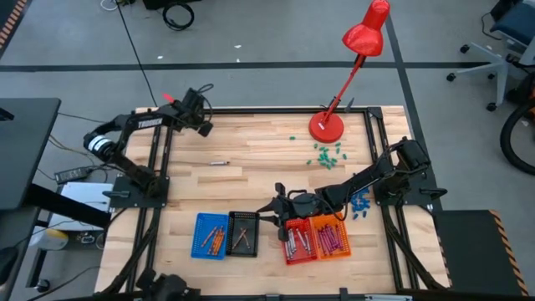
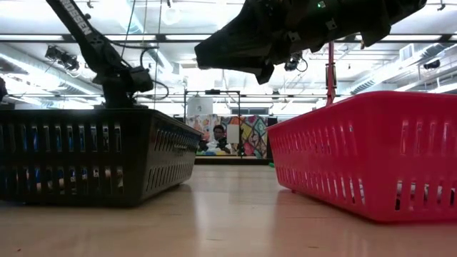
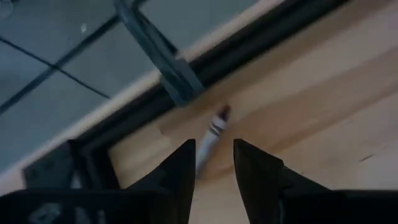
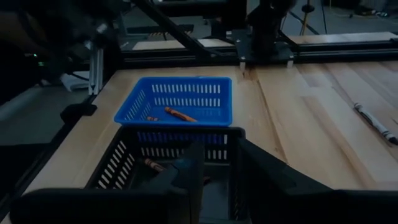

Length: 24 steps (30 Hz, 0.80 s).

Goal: Sort crayons
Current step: Put the black crayon into the red basket

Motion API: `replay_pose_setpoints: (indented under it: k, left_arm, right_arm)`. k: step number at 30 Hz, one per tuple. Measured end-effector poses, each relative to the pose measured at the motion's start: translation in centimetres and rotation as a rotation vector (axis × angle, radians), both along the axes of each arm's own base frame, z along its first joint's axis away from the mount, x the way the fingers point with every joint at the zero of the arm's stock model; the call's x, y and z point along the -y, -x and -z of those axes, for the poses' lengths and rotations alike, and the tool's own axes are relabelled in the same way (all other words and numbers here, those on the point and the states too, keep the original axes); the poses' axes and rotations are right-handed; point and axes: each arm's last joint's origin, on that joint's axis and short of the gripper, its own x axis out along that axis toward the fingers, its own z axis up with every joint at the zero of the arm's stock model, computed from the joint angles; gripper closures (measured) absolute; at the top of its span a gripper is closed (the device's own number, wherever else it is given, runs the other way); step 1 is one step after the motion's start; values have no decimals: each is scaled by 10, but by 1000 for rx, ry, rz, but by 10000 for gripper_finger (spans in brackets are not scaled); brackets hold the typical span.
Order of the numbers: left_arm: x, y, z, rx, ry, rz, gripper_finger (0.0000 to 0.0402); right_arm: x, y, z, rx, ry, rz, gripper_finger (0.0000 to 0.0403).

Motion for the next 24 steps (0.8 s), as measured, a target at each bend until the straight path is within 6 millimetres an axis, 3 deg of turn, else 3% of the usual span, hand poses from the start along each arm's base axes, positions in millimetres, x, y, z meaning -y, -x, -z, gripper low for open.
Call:
replay_pose_setpoints:
  k: [14,24]
  left_arm:
    - [-33,-2,35,-129,119,-157,299]
    - [-34,-9,28,-152,204,-103,299]
  right_arm:
    - [-5,0,-2,22,-16,-56,300]
    - [-5,0,-2,22,2,-61,300]
